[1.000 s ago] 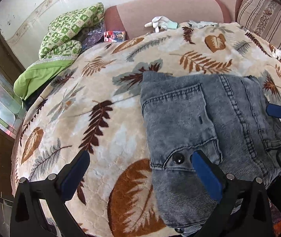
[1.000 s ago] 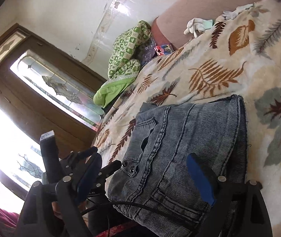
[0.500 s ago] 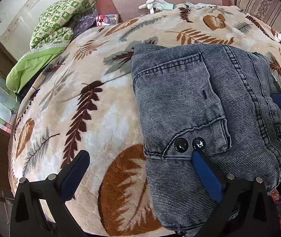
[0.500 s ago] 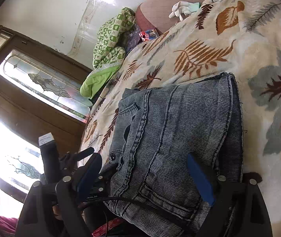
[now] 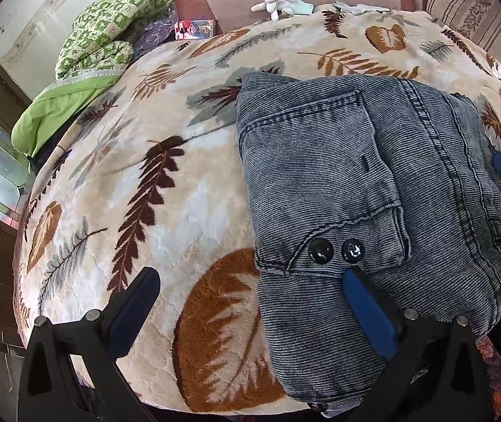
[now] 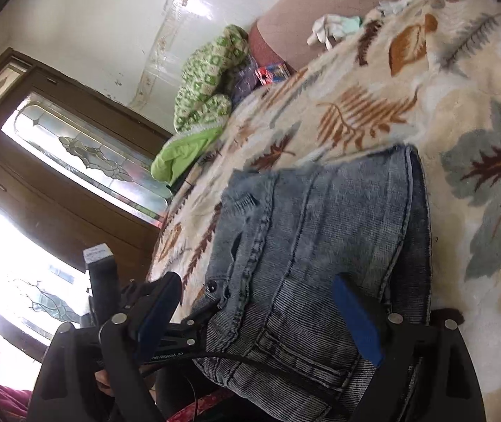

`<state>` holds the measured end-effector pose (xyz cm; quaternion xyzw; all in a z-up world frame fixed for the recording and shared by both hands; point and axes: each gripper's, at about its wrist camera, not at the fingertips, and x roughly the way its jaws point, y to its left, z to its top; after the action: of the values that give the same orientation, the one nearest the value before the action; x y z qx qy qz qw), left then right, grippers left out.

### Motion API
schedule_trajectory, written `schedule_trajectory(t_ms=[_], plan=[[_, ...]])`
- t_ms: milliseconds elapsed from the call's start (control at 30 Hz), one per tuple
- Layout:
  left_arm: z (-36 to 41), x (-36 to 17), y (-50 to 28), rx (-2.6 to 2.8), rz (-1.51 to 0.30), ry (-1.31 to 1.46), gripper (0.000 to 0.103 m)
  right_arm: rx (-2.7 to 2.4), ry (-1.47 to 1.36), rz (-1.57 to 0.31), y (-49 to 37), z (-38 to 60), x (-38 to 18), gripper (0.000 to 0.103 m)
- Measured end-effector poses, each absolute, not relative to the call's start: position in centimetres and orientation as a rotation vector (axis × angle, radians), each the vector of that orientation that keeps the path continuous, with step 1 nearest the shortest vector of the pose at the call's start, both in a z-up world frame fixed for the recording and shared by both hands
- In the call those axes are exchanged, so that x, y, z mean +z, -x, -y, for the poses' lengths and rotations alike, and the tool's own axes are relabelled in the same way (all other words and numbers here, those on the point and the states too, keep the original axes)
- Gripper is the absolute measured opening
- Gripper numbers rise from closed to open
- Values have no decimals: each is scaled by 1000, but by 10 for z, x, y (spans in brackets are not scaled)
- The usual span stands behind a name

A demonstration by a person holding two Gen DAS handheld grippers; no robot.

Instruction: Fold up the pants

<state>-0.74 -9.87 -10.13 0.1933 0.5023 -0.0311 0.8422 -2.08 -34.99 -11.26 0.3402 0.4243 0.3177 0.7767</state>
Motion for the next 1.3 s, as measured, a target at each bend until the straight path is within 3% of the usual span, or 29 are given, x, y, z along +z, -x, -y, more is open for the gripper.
schedule_trajectory(t_ms=[233,533,1300], plan=[[100,-102,8,-68,-1063,-418,103,701,-758,-837,28,358,-99,90],[101,-106,6,-67,-1065,-420,103,655,-695,-1018,14,339,-125,89],[50,-67,9,-73,-1018,-238,103,494,-872,-764,45,424,-98,90]])
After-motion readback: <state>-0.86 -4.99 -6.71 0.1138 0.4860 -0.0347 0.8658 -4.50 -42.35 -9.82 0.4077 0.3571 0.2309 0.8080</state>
